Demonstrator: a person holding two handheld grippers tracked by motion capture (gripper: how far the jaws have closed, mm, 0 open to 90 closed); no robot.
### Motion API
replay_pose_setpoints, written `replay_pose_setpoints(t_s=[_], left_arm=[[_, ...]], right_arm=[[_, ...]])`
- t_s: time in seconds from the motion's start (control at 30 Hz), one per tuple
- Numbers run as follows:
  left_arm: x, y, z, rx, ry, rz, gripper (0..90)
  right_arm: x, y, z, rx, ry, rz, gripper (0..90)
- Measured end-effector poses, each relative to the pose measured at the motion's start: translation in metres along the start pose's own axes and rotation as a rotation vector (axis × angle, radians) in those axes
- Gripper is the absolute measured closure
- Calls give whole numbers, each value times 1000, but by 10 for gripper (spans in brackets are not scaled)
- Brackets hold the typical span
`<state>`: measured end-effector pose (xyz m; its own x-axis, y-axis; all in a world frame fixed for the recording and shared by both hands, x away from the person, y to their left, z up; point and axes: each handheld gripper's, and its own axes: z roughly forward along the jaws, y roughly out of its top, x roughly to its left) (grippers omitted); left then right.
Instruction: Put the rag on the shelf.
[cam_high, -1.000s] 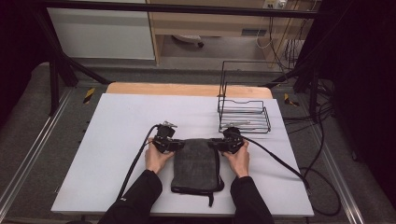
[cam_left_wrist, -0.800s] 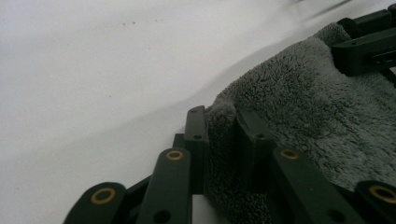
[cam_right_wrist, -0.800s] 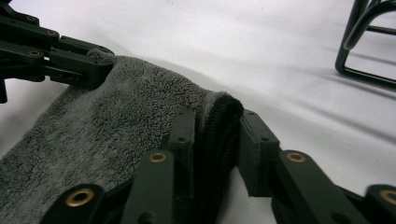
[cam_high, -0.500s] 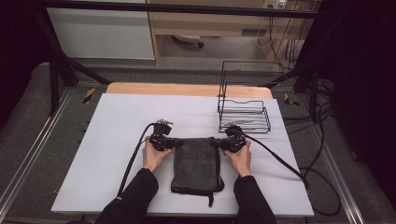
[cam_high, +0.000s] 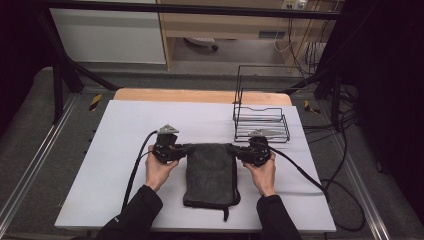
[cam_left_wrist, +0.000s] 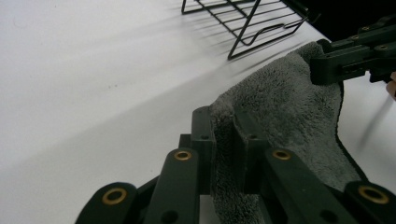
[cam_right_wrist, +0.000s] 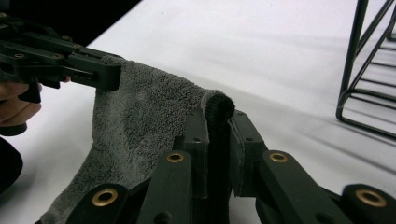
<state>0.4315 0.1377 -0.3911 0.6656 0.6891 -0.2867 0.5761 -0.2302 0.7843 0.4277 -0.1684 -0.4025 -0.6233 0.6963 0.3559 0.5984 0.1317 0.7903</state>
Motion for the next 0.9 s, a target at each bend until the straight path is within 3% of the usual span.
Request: replay_pose_setpoints(t_s=[0.33, 0.9], left_arm=[[-14, 5, -21, -55, -16, 39, 804], [-44, 22, -48, -161, -32, 115, 804]], right_arm=[[17, 5, -22, -66, 16, -57, 801], [42, 19, -61, -174, -12, -145, 802]])
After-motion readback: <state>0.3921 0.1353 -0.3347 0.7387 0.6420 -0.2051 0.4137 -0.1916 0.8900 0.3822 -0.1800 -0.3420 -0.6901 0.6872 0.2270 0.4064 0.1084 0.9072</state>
